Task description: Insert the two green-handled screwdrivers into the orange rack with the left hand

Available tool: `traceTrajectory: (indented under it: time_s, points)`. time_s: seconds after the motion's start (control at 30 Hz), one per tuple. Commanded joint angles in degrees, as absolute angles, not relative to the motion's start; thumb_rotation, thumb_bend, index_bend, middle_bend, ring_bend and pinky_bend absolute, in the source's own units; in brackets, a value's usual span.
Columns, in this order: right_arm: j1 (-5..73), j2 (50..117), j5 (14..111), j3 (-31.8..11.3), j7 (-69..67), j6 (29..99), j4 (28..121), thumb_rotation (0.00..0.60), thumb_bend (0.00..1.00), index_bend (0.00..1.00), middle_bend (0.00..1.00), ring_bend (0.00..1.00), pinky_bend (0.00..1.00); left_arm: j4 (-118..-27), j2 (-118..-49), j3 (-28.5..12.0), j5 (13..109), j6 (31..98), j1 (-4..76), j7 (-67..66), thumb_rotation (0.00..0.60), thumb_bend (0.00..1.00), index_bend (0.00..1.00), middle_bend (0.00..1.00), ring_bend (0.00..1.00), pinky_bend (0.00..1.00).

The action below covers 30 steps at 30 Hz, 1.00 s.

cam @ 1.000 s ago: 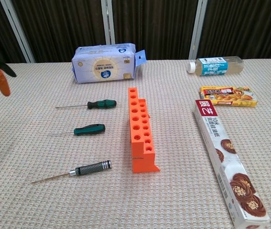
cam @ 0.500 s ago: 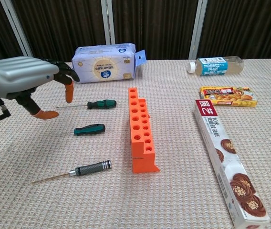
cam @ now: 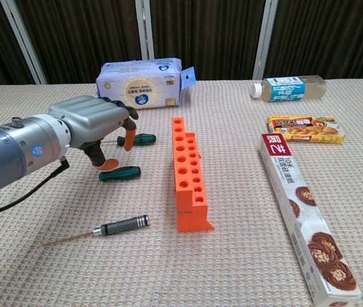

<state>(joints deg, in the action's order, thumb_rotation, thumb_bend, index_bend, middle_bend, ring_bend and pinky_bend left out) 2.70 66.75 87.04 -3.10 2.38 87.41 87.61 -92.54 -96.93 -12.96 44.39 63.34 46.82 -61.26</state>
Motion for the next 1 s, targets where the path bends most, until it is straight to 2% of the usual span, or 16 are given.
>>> traceTrajectory:
  time_s: [0.03, 0.23, 0.63, 1.0]
  points:
    - [2.62, 66.66, 86.94, -3.1, 2.41, 87.41, 87.66, 0.6, 0.0, 0.16, 0.15, 0.02, 0.12, -90.32, -98.61, -13.16, 41.39, 63.62, 48.53, -62.33, 0.6, 0.35, 0.39, 0.04, 0.0, 0.0]
    - [2.49, 66.59, 86.98, -3.04, 2.31, 87.43, 87.7, 0.6, 0.0, 0.16, 0.15, 0.02, 0.13, -88.1, -100.14, -12.99, 38.59, 63.47, 50.44, -62.51, 0.6, 0.35, 0.36, 0.03, 0.0, 0.0]
    - [2.0, 66.55, 86.63, -2.95, 1.56, 87.52, 87.25, 0.6, 0.0, 0.17, 0.15, 0.02, 0.13, -86.93, -101.75, -11.02, 36.79, 64.67, 53.06, -64.44, 0.6, 0.35, 0.37, 0.03, 0.0, 0.0]
    - [1.71, 66.17, 86.46, -2.8, 0.83, 87.29, 87.11, 0.6, 0.0, 0.18, 0.15, 0.02, 0.13, -81.69, -105.34, -10.35, 34.73, 65.16, 54.16, -64.16, 0.6, 0.35, 0.37, 0.03, 0.0, 0.0]
